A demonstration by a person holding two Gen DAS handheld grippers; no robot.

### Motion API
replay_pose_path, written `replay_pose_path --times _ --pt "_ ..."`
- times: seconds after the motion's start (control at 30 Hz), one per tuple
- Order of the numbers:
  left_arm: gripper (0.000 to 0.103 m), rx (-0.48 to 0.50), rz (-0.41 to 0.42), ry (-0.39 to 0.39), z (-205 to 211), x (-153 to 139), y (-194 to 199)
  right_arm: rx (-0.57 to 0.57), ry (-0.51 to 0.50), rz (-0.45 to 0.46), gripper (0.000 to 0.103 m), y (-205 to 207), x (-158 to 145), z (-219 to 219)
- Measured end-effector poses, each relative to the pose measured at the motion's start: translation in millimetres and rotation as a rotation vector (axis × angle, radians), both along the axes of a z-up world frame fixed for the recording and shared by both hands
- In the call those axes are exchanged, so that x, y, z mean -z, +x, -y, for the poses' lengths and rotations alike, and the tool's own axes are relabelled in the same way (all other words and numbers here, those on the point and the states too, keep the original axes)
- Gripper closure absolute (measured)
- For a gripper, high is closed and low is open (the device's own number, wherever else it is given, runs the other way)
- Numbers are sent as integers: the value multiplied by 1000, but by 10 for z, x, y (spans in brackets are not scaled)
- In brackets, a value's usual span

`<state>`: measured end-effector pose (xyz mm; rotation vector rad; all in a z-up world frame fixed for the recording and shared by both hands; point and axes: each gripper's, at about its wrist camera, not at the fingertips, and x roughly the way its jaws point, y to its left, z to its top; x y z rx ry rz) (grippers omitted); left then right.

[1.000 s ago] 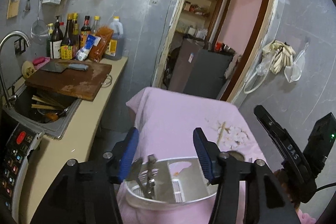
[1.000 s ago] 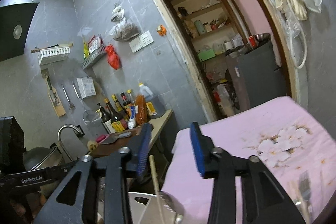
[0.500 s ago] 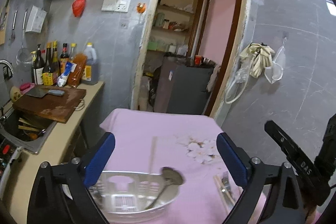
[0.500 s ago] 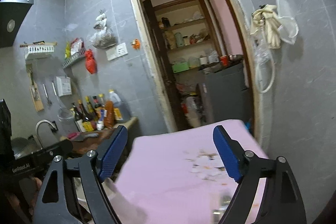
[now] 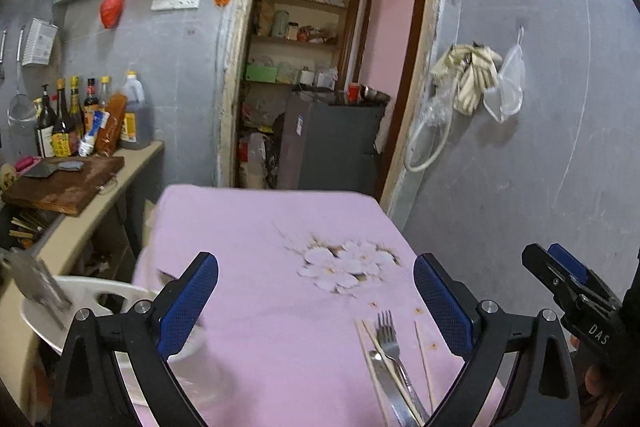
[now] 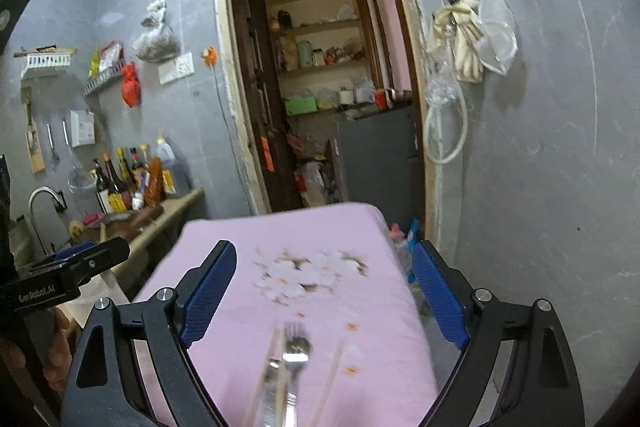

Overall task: Organize utensils
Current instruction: 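Move both tools back to the utensil pile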

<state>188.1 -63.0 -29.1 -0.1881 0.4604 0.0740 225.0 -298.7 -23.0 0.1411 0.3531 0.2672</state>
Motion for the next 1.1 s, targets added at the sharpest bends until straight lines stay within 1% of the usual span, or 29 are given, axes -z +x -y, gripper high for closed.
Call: replay_pose_path --times 0.2,0.3,0.4,0.43,0.5,0.57,0.6,0.63,0.67,0.7,0.73,0.77,0.83,0.9,0.97,1.1 --pt "4 20 -87 -2 249 408 210 3 -12 -86 17 223 447 236" --pt "4 36 -139 -4 318 621 317 -5 -3 -151 17 350 714 287" --pt "4 56 -211 -8 355 837 462 -26 8 -229 17 467 987 282" --pt "4 61 -230 -13 369 887 504 -32 11 -249 18 498 1069 284" --pt "6 65 -256 -23 379 967 573 -47 13 -286 22 554 1209 256" --pt "16 80 -288 -37 376 1059 653 -70 -1 -319 29 610 1329 190" --pt "25 97 -310 -45 382 1103 703 -83 0 -329 32 630 1379 166" --pt "36 109 -325 -47 397 1138 734 -92 0 -340 38 649 1419 136" --pt "40 120 -346 -49 403 1181 780 -103 -1 -351 43 667 1457 110" --pt "48 128 -360 -51 409 1214 810 -116 -4 -364 46 690 1488 78" --pt "54 141 -377 -60 426 1259 855 -123 -7 -373 52 709 1515 57" --pt "56 149 -389 -68 431 1280 884 -132 -9 -389 56 728 1548 33" --pt "67 168 -419 -87 447 1349 946 -148 -5 -408 61 743 1592 18" --pt "72 188 -444 -98 469 1405 993 -162 -2 -426 64 771 1642 -8" --pt "73 199 -461 -103 492 1438 1021 -180 -6 -438 68 784 1670 -41" --pt "74 235 -490 -72 560 1441 1103 -212 -21 -457 69 804 1696 -108"
